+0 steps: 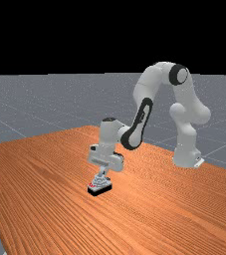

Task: Turn on the trigger

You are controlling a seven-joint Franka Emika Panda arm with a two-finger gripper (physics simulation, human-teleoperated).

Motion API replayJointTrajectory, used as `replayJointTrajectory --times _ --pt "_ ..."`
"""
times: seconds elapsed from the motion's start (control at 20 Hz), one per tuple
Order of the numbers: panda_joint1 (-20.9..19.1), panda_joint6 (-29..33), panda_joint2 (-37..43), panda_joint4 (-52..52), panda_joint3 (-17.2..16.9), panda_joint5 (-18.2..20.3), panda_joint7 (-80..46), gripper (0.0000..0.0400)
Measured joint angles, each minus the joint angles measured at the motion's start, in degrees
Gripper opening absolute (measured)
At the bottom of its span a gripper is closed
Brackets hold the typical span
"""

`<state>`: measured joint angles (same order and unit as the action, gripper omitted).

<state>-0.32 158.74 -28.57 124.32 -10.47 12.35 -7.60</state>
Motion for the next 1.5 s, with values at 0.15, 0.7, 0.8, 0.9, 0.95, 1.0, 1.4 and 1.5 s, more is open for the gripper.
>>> replayJointTrajectory --times 0.15,0.7,0.8,0.9,0.95,1.0,1.4,1.5 --pt "-0.11 -9.77 3.01 -2.19 -0.41 -1.55 -0.76 0.0000" --pt "-4.01 -4.67 6.83 -1.74 2.95 4.47 4.77 0.0000" --pt "-3.39 -3.69 7.68 -0.22 2.54 3.70 4.21 0.0000" --pt "-3.08 -3.07 7.59 0.05 2.28 3.18 3.52 0.0000" --pt "-2.73 -2.07 7.47 0.18 2.00 1.54 4.53 0.0000" --pt "-4.89 -2.89 6.82 -0.58 3.67 5.32 5.75 0.0000" --pt "-2.42 -5.03 5.65 0.10 1.04 0.81 1.96 0.0000" --pt "-1.89 -4.85 6.17 0.97 0.62 0.30 1.20 0.0000"
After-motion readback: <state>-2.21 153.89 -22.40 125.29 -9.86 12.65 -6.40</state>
